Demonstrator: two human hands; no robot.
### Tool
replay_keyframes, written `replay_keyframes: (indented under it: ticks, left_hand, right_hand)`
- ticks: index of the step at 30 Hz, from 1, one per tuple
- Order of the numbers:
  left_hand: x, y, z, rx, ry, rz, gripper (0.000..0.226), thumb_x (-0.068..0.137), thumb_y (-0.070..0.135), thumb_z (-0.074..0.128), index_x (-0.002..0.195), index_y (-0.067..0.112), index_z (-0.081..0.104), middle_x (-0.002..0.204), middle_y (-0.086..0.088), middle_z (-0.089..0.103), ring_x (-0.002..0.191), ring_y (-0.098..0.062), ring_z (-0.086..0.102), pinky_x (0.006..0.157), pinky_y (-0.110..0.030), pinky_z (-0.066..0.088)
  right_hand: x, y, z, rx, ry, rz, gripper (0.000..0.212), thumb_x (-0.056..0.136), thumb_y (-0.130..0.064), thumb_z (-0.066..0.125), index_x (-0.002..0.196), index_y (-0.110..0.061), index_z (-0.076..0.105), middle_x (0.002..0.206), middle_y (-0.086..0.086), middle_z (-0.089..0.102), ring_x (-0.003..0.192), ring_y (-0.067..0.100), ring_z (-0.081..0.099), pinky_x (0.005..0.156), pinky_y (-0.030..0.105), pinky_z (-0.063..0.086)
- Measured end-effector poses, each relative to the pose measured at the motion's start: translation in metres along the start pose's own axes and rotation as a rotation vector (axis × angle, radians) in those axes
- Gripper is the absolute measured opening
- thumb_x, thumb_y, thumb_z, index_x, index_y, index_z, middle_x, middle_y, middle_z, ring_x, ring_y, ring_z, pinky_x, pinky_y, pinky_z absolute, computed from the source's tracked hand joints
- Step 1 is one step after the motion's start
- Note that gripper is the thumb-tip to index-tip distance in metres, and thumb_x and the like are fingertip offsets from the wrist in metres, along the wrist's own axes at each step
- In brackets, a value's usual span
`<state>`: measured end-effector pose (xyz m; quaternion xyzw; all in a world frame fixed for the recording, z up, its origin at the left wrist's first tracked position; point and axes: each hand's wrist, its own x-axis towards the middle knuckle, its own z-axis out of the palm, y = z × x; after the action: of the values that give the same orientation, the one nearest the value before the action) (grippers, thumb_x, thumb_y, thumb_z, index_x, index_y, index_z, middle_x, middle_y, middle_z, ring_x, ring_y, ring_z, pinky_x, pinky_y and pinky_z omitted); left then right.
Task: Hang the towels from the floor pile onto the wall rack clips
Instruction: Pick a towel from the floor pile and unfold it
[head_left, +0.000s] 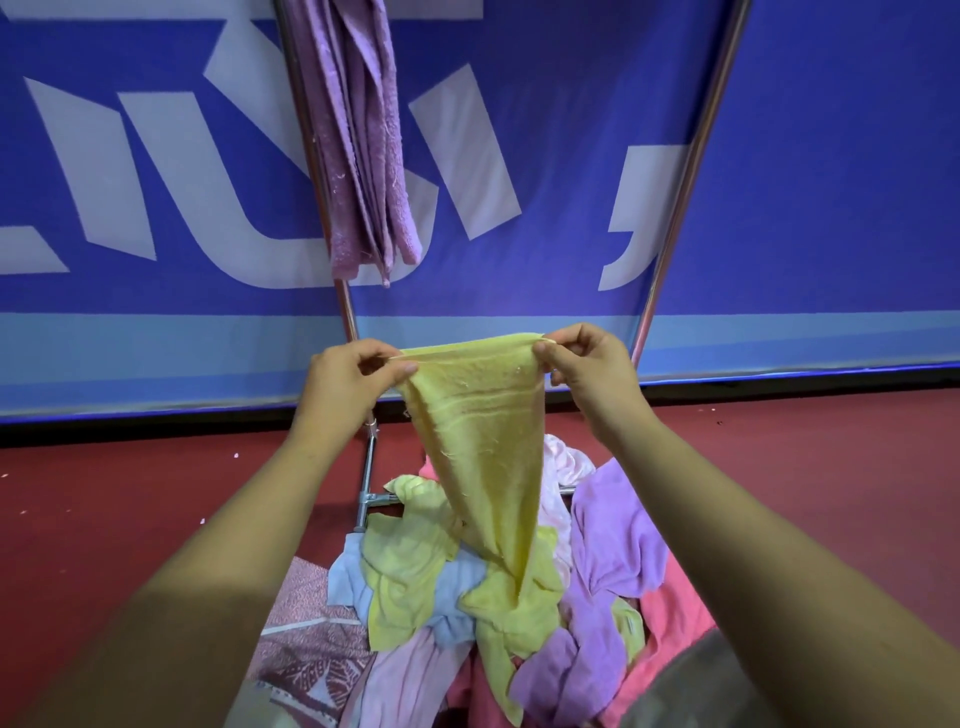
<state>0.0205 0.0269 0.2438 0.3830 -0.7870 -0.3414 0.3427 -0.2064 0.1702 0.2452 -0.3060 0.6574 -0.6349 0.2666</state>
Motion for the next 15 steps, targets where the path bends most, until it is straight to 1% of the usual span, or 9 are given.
replay_keyframes:
  ticks: [2,4,5,7,8,9,11,13,15]
  left_hand:
    - [0.007,0.008,-0.007,0.018,-0.015,-0.008,0.012,0.078,0.029,0.081,0.075,0.031,0.070,0.070,0.007,0.071,0.067,-0.005,0.064,0.070,-0.020,0.047]
    - [0.017,0.020,-0.019,0.058,-0.030,-0.001,0.011,0.079,0.026,0.081,0.075,0.028,0.071,0.070,0.001,0.072,0.066,-0.007,0.061,0.070,-0.023,0.047]
    - [0.023,0.029,-0.026,0.071,-0.037,0.010,0.008,0.079,0.025,0.080,0.077,0.025,0.072,0.071,-0.003,0.072,0.066,-0.008,0.059,0.069,-0.024,0.046]
    - [0.034,0.052,-0.042,0.122,-0.029,0.053,0.004,0.082,0.023,0.077,0.084,0.021,0.074,0.073,-0.005,0.070,0.065,-0.005,0.056,0.066,-0.019,0.043]
    - [0.040,0.068,-0.051,0.152,-0.025,0.087,0.005,0.083,0.024,0.076,0.087,0.020,0.076,0.072,0.000,0.070,0.064,0.000,0.056,0.063,-0.012,0.041]
    - [0.045,0.087,-0.061,0.180,-0.025,0.116,0.007,0.084,0.025,0.075,0.089,0.020,0.077,0.072,0.006,0.071,0.064,0.004,0.058,0.061,-0.006,0.039]
    - [0.050,0.128,-0.080,0.162,-0.062,0.154,0.006,0.087,0.025,0.073,0.090,0.021,0.076,0.075,0.009,0.072,0.069,0.003,0.063,0.061,-0.002,0.040]
    - [0.048,0.167,-0.097,-0.052,-0.197,0.165,0.005,0.092,0.016,0.066,0.090,0.014,0.071,0.072,0.007,0.069,0.066,-0.003,0.062,0.057,-0.006,0.044]
    - [0.046,0.189,-0.108,-0.236,-0.318,0.159,0.008,0.096,0.008,0.059,0.090,0.008,0.063,0.070,0.003,0.064,0.059,0.000,0.059,0.057,-0.011,0.046]
  right_hand:
    - [0.002,-0.005,0.002,-0.002,-0.023,-0.017,0.010,0.089,-0.004,0.069,0.084,-0.009,0.062,0.066,0.001,0.065,0.059,0.014,0.058,0.064,0.030,0.050]
    - [0.004,-0.016,0.005,-0.024,-0.051,-0.053,0.008,0.090,-0.004,0.069,0.089,-0.009,0.063,0.063,-0.004,0.063,0.060,0.015,0.058,0.070,0.039,0.052]
    - [0.005,-0.026,0.005,-0.047,-0.062,-0.078,0.009,0.090,-0.005,0.069,0.096,-0.010,0.065,0.061,-0.007,0.060,0.061,0.015,0.059,0.075,0.043,0.053]
    - [0.010,-0.054,0.004,-0.119,-0.083,-0.114,0.027,0.090,-0.007,0.069,0.117,-0.006,0.064,0.063,-0.008,0.056,0.063,0.015,0.062,0.082,0.043,0.056]
    - [0.012,-0.074,0.003,-0.154,-0.100,-0.127,0.033,0.091,-0.006,0.068,0.123,-0.001,0.062,0.068,-0.005,0.058,0.067,0.017,0.064,0.082,0.040,0.057]
    - [0.014,-0.098,0.001,-0.162,-0.130,-0.146,0.033,0.092,-0.004,0.067,0.123,0.005,0.061,0.075,0.002,0.062,0.073,0.022,0.066,0.082,0.038,0.058]
    - [0.017,-0.144,-0.005,-0.105,-0.216,-0.229,0.019,0.093,0.000,0.064,0.109,0.009,0.066,0.085,0.013,0.069,0.080,0.027,0.068,0.084,0.042,0.058]
    - [0.013,-0.185,-0.015,0.116,-0.360,-0.259,0.011,0.095,0.001,0.058,0.097,0.004,0.068,0.079,0.011,0.070,0.073,0.022,0.066,0.074,0.034,0.059]
    - [0.008,-0.207,-0.026,0.316,-0.524,-0.187,0.018,0.099,-0.002,0.051,0.096,-0.001,0.068,0.073,0.004,0.066,0.065,0.014,0.060,0.065,0.025,0.052]
